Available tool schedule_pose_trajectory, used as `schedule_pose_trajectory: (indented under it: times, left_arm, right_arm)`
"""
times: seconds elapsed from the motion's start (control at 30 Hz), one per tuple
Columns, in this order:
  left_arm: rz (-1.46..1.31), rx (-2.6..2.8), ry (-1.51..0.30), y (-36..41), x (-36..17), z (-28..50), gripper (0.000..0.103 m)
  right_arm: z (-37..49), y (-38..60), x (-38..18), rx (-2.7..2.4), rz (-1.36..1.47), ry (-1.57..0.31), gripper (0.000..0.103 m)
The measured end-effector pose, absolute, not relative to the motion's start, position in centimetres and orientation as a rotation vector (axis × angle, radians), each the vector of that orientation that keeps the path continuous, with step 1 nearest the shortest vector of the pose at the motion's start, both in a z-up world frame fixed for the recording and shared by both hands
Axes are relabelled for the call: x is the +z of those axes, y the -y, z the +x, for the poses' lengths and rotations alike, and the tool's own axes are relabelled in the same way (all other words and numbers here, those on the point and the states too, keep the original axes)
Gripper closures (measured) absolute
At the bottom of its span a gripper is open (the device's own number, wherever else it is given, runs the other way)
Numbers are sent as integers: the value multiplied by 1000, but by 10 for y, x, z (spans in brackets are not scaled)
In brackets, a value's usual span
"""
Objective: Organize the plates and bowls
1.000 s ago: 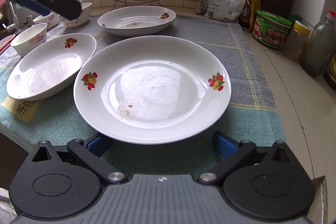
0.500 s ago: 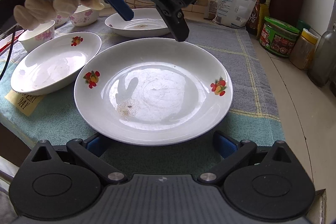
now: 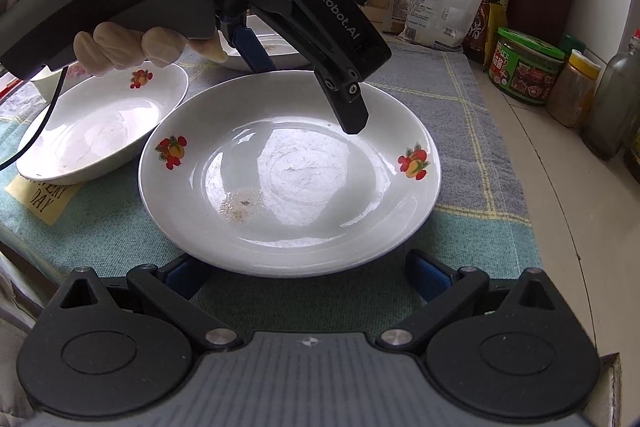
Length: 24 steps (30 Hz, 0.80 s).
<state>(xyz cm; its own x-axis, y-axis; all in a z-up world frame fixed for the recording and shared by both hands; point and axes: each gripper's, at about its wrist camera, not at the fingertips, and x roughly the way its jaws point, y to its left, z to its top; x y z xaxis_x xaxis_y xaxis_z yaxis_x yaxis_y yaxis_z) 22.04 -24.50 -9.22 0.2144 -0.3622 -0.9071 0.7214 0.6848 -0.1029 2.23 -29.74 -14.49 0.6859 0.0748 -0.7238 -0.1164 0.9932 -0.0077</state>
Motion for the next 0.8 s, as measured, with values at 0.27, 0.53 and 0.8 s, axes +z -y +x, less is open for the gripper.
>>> schedule_pose_trajectory:
  times: [0.27, 0.53, 0.8]
  left_arm:
    - [367, -794, -1222, 244, -106, 231, 1]
    - [380, -819, -1221, 245, -109, 231, 1]
    - [391, -886, -1215, 240, -106, 234, 1]
  right_arm:
    - [22, 296, -144, 96, -51, -811, 0]
    - [21, 295, -145, 93, -49, -807, 0]
    - [16, 294, -145, 79, -43, -784, 0]
